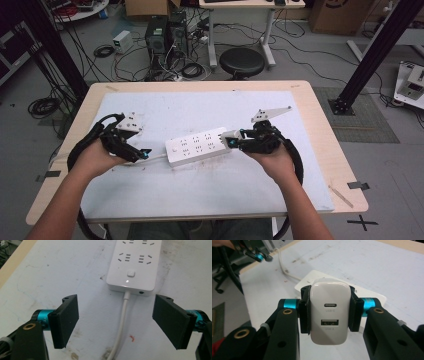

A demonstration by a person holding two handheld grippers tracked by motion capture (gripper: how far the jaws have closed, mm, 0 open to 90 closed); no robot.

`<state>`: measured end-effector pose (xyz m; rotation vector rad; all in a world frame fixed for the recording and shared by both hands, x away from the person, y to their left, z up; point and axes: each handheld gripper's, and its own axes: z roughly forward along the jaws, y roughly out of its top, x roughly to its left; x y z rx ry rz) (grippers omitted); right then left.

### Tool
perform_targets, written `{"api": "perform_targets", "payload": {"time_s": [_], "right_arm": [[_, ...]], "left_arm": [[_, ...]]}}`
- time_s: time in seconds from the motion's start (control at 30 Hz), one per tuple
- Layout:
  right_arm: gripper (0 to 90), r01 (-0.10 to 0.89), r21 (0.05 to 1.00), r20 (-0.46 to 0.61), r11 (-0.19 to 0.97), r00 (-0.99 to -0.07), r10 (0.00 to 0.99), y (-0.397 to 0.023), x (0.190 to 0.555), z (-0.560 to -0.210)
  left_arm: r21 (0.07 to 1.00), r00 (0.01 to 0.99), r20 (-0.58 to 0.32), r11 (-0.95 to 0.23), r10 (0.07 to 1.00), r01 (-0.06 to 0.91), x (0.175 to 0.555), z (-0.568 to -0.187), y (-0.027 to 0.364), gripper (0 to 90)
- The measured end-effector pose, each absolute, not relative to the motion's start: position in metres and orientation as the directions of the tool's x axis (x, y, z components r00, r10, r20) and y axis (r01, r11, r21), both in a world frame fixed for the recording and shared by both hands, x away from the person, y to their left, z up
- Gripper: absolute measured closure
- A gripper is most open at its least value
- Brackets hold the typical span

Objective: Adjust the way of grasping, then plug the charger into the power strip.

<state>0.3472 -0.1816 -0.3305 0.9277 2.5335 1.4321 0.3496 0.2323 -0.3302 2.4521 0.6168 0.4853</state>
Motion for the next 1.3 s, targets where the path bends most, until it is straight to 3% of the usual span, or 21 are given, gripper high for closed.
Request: {"api": "perform_targets", "payload": {"time_s": [0.73, 0.93, 0.97, 1.07, 1.3], "right_arm": [[63.6, 0.42, 0.731, 0.12, 0.538, -0.855, 0.505, -0.173, 0.376, -0.318], [63.6, 0.331, 0.73, 0.062, 0.598, -0.903, 0.424, -0.166, 0.377, -0.314], [63.6, 0.276, 0.706, 0.0, 0.652, -0.921, 0.389, -0.16, 0.377, -0.312], [63.5, 0.231, 0.68, -0.058, 0.696, -0.929, 0.365, -0.154, 0.379, -0.31], [63.5, 0.174, 0.592, -0.129, 0.787, -0.944, 0.305, -0.136, 0.392, -0.307]], "left_arm": [[0.595, 0.822, 0.14, -0.711, 0.551, 0.375, 0.355, -0.336, 0.242, 21.2], [0.612, 0.813, 0.113, -0.684, 0.571, 0.396, 0.354, -0.336, 0.243, 21.2], [0.613, 0.809, 0.102, -0.677, 0.579, 0.407, 0.353, -0.337, 0.244, 21.2], [0.618, 0.805, 0.087, -0.666, 0.587, 0.419, 0.352, -0.34, 0.245, 21.2], [0.619, 0.804, 0.081, -0.662, 0.588, 0.422, 0.352, -0.343, 0.248, 21.3]]}}
